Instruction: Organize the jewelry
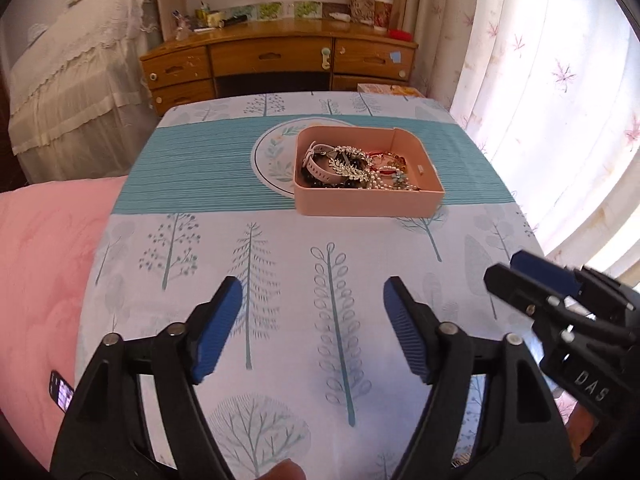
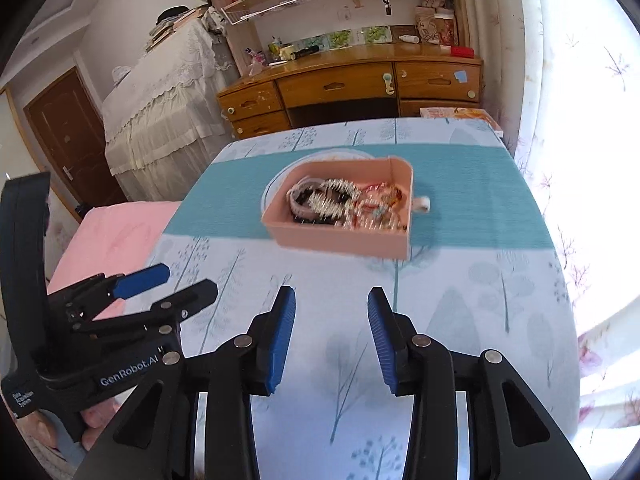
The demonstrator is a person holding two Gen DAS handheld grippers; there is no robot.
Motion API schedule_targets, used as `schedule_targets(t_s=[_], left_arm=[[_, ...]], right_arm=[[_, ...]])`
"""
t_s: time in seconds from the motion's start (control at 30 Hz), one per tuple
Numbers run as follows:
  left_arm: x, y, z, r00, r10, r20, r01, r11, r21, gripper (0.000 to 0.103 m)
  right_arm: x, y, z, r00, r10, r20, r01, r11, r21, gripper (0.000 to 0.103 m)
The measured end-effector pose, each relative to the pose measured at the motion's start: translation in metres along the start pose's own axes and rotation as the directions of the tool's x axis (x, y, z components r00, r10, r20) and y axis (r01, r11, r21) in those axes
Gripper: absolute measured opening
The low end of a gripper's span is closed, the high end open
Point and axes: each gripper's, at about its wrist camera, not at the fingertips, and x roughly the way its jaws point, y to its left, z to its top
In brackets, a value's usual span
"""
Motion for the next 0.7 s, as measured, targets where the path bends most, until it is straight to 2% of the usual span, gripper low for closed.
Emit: schedule_targets(t_s=[0.07,0.13,0.2,0.4,0.53,0.7], left_arm=[[-0.017,-0.001,-0.013,0.999,0.008,0.039,-0.007,1.000,-0.008,0.079],[-0.030,-0.004,-0.023,0.997,0.023,0.071,-0.023,1.000,-0.012,0.083],[-0.038,-0.004,-0.031,0.995,0.044,0.085,-0.042,0.999,-0.025,0.083],[-0.039,-0.010,-0.046,0.997,0.066,0.043,-0.064,0.997,-0.044,0.083],[-0.041,-0.012,-0.049,0.995,0.085,0.061,-0.082,0.996,-0.046,0.083],[-0.046,-0.013,-0.051,0.992,0.090,0.085,-0.086,0.995,-0.050,0.083]], right_arm=[[-0.014,0.005,-0.019,1.000,0.003,0.012,-0.003,1.000,0.004,0.042],[-0.026,0.009,-0.036,0.999,0.004,0.032,-0.005,1.000,0.015,0.058],[-0.037,0.012,-0.049,0.998,0.000,0.057,-0.001,1.000,0.016,0.062],[-0.051,0.012,-0.069,0.998,-0.011,0.065,0.009,0.999,0.038,0.063],[-0.051,0.011,-0.073,0.999,-0.009,0.054,0.007,0.999,0.041,0.063],[-0.054,0.012,-0.068,0.997,-0.015,0.080,0.013,0.999,0.031,0.063]])
